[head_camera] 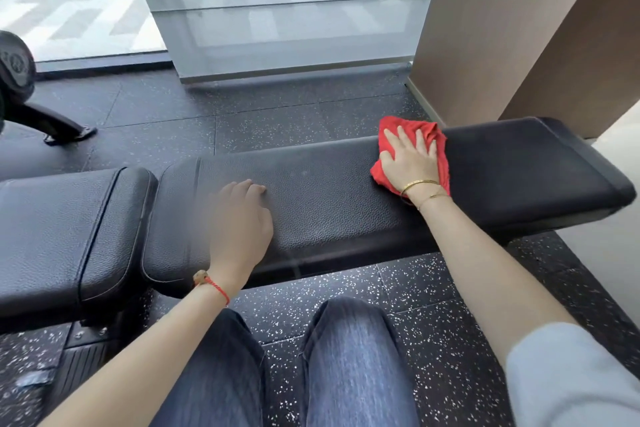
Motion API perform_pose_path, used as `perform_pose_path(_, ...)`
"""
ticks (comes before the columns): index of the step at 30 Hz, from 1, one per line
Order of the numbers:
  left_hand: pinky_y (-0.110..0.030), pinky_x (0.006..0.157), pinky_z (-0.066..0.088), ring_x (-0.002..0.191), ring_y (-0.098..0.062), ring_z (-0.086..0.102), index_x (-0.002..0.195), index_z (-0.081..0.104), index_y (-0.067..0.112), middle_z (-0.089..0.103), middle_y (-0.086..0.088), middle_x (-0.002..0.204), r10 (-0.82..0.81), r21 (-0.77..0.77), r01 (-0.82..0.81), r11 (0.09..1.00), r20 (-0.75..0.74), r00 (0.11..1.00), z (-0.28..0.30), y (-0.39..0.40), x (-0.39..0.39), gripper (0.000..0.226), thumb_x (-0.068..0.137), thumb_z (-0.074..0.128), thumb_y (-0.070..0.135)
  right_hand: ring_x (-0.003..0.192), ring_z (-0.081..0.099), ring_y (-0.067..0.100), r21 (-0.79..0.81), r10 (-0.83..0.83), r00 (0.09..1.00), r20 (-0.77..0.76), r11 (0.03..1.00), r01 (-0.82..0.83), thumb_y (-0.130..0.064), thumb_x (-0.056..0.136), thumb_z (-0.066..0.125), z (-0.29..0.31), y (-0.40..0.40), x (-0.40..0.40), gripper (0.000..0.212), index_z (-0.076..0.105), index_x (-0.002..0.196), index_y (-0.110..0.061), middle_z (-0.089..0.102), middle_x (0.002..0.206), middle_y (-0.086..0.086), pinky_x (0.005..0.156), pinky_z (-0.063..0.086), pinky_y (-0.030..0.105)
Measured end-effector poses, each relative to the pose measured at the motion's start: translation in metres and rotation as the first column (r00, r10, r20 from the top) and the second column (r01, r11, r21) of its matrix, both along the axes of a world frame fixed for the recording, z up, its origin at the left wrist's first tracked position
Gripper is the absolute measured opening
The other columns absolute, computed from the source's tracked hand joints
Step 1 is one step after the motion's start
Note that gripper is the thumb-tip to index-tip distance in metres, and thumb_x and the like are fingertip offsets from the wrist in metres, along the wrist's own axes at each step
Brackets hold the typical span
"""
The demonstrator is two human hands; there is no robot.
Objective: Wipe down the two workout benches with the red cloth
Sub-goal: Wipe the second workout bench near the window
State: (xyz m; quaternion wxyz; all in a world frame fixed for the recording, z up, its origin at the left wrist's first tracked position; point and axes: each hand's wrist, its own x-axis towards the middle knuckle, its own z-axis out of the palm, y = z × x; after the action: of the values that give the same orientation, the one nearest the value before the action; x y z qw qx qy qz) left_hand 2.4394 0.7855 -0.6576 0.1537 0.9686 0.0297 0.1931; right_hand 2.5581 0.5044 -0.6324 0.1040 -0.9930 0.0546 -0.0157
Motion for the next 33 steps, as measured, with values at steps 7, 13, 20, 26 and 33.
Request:
perform_pose_path(7, -0.057, 0.112, 0.030, 0.128, -0.032, 0.048, 0.120, 0.064, 0.011, 0.060, -0.009, 0.131, -0.009, -0.017, 0.009, 1.000, -0.010, 1.000, 0.003, 0.000, -0.003, 0.033, 0.088, 0.054, 0.011, 0.150, 0.007, 0.023, -0.041, 0.366, 0.930, 0.031, 0.930, -0.365, -0.040, 0.095, 0.039, -0.008, 0.059, -0.061, 0.059, 0.023, 0.151, -0.038, 0.015, 0.162, -0.010, 0.121, -0.003, 0.047)
perform_pose_path(13, -0.057, 0.112, 0.029, 0.129, -0.032, 0.048, 0.121, 0.064, 0.011, 0.060, -0.008, 0.133, -0.020, -0.026, 0.019, 0.999, -0.021, 1.000, 0.002, 0.003, -0.003, 0.034, 0.088, 0.055, 0.011, 0.149, 0.014, 0.021, -0.022, 0.338, 0.937, 0.091, 0.941, -0.338, -0.042, 0.088, 0.034, -0.012, 0.017, -0.094, 0.061, 0.029, 0.149, -0.038, 0.023, 0.159, -0.012, 0.122, 0.004, 0.046)
perform_pose_path(20, -0.057, 0.112, 0.029, 0.128, -0.032, 0.049, 0.121, 0.064, 0.012, 0.061, -0.008, 0.132, -0.010, -0.031, 0.010, 0.999, -0.017, 1.000, 0.001, 0.001, -0.002, 0.034, 0.087, 0.056, 0.012, 0.149, 0.014, 0.025, 0.001, -0.025, 0.998, 0.060, 1.000, 0.025, -0.038, 0.095, 0.038, -0.008, -0.022, -0.050, 0.056, 0.027, 0.150, -0.037, 0.020, 0.161, -0.009, 0.121, 0.004, 0.049)
perform_pose_path(26, -0.057, 0.112, 0.029, 0.128, -0.032, 0.049, 0.121, 0.063, 0.012, 0.060, -0.008, 0.131, 0.005, -0.017, -0.006, 1.000, -0.019, 1.000, 0.000, 0.000, -0.001, 0.036, 0.086, 0.056, 0.012, 0.149, 0.008, 0.027, 0.023, -0.061, 0.998, 0.018, 0.998, 0.060, -0.039, 0.097, 0.031, -0.002, 0.012, -0.015, 0.056, 0.024, 0.152, -0.036, 0.016, 0.162, -0.008, 0.120, -0.003, 0.050)
perform_pose_path(33, -0.054, 0.114, 0.027, 0.129, -0.030, 0.047, 0.121, 0.063, 0.015, 0.060, -0.005, 0.131, 0.003, -0.028, -0.004, 1.000, -0.031, 1.000, 0.003, 0.001, -0.001, 0.035, 0.087, 0.055, 0.015, 0.150, 0.006, 0.025, 0.014, 0.230, 0.973, 0.033, 0.973, -0.230, -0.042, 0.094, 0.034, -0.006, 0.090, -0.030, 0.058, 0.023, 0.152, -0.037, 0.016, 0.162, -0.009, 0.120, -0.003, 0.050)
